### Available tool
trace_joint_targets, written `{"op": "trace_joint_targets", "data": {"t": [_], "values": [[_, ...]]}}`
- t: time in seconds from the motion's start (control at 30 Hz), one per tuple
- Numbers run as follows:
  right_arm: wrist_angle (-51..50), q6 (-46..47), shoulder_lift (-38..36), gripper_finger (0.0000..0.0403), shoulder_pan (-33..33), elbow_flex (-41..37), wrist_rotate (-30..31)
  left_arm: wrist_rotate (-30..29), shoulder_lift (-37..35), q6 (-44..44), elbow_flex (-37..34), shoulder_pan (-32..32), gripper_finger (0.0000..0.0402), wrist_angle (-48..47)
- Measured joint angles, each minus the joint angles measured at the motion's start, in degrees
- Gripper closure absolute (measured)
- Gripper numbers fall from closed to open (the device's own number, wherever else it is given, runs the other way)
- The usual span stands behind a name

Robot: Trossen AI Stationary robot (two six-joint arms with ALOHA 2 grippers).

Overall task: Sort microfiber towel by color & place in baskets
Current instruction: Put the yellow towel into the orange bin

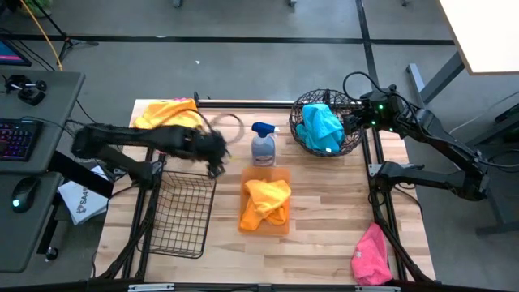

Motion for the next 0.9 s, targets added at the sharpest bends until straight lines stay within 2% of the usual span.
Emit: {"op": "trace_joint_targets", "data": {"t": [0.17,0.27,0.33,0.5,0.67,0.9], "values": [[0.0,1.03,0.0,0.0191,0.0,0.0,0.0,7.24,-9.59,-7.04,-15.03,13.9,0.0142,-1.06],[0.02,1.95,0.0,0.0191,0.0,0.0,0.0,12.01,-10.61,-6.96,-21.36,21.8,0.0142,-0.85],[0.04,2.0,0.04,0.0191,0.0,0.0,0.0,11.83,-9.51,-4.29,-23.73,25.49,0.0142,-0.42],[0.19,3.58,0.36,0.0191,0.0,0.02,0.02,8.27,-4.85,3.53,-23.61,31.57,0.0142,1.8],[0.24,5.04,1.33,0.0191,0.0,0.01,-0.47,1.94,1.21,15.16,-21.13,33.26,0.0142,2.9],[0.24,6.81,3.74,0.0191,0.0,0.0,-1.48,-1.57,11.15,26.19,-19.95,35.26,0.0142,3.01]]}}
